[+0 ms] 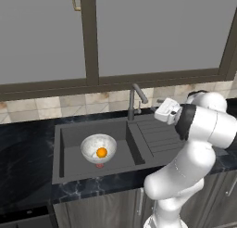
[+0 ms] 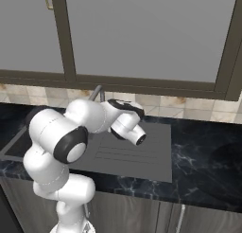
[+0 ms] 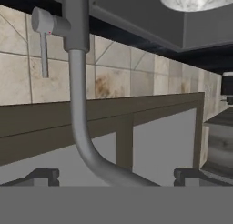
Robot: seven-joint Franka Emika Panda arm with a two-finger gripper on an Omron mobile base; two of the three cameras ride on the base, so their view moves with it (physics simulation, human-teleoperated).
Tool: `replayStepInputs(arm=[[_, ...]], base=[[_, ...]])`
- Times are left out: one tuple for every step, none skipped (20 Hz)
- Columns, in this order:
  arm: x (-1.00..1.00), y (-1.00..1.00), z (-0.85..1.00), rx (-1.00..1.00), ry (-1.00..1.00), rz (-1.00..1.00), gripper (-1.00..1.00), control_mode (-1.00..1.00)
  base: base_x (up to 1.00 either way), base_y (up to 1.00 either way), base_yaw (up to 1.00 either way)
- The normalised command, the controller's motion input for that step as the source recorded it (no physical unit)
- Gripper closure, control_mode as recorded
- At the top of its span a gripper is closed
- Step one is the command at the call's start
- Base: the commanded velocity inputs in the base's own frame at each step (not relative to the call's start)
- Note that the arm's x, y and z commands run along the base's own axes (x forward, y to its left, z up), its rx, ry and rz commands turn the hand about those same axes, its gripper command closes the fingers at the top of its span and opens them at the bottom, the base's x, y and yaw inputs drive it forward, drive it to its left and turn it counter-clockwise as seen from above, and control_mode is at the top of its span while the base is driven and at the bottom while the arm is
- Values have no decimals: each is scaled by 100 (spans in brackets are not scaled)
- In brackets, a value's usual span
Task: Pick the orange from the cabinet and place it in the bowl. Then pick the bowl and place it in the sink. Then turn on the sink facuet.
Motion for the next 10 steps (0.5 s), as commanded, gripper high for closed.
replayStepInputs(arm=[[0,8,0,2,0,0,-100,-100],[0,14,0,2,0,0,-100,-100],[0,18,0,2,0,0,-100,-100],[0,24,0,2,0,0,-100,-100],[0,25,0,2,0,0,-100,-100],[0,42,0,0,0,0,-100,-100],[0,49,0,0,0,0,-100,-100],[0,47,0,0,0,0,-100,-100],[6,34,0,0,0,0,-100,-100],[14,21,0,0,0,0,-100,-100]], base=[[0,0,0],[0,0,0],[0,0,0],[0,0,0],[0,0,0],[0,0,0],[0,0,0],[0,0,0],[0,0,0],[0,0,0]])
